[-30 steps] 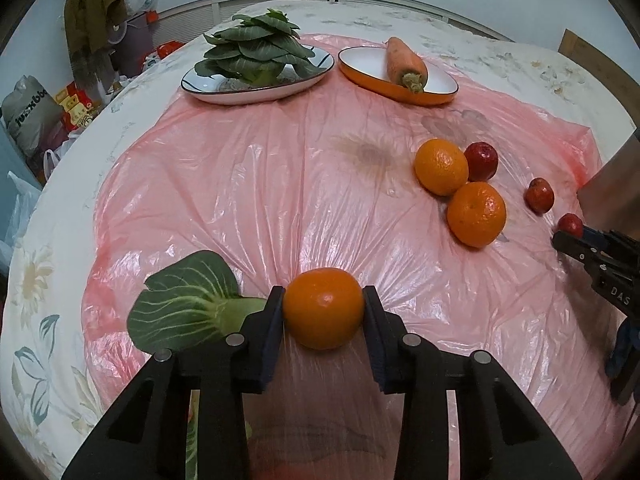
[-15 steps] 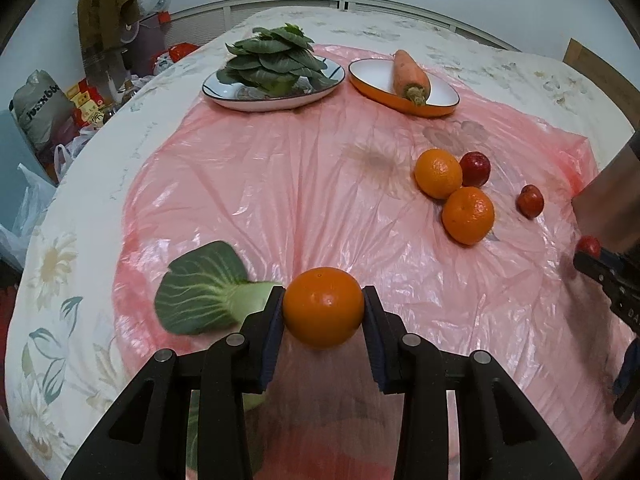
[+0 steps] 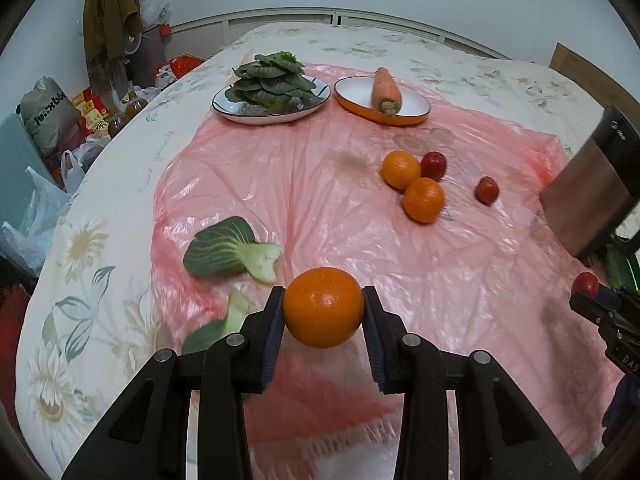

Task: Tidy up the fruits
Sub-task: 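Carry the orange and red apple to the green tray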

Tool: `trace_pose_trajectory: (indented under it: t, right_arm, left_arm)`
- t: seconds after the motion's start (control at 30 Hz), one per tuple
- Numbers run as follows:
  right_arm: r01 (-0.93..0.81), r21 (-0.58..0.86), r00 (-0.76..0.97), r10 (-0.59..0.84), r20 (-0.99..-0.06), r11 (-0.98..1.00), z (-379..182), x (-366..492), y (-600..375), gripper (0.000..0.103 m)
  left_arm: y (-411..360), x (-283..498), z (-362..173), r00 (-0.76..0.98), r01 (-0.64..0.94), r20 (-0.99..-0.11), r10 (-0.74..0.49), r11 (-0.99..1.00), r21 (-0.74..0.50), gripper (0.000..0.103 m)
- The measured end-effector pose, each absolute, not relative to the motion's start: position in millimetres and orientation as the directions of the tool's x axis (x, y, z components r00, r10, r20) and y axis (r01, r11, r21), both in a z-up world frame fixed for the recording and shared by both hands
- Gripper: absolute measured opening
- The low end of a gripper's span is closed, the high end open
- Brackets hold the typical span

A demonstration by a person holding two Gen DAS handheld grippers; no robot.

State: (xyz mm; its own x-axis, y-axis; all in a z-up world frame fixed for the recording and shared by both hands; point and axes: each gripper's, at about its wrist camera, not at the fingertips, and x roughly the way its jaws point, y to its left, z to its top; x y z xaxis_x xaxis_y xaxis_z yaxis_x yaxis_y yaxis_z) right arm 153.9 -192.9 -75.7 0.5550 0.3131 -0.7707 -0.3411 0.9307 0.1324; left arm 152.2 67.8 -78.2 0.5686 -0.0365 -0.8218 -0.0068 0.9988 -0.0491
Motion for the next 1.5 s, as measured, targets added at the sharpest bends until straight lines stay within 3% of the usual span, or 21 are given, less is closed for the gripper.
trace_pose_trajectory:
  t: [0.8, 1.5]
  right_arm:
    - [-0.272, 0.163, 0.606, 0.301, -0.737, 0.948, -46.3, 34.8, -234.3, 0.018]
    - [-0.121, 0.194, 0.673, 0.224, -0.705, 0.973, -50.4, -23.1, -330.6, 0.018]
  left_arm:
    - [-13.0, 46.4, -44.5, 0.596, 0.125, -0.793, -0.129, 0.99, -0.067, 0.032]
    - [-120.9, 9.1, -47.6, 0.554, 0.272, -0.818, -0.154, 0.962, 0.003, 0.032]
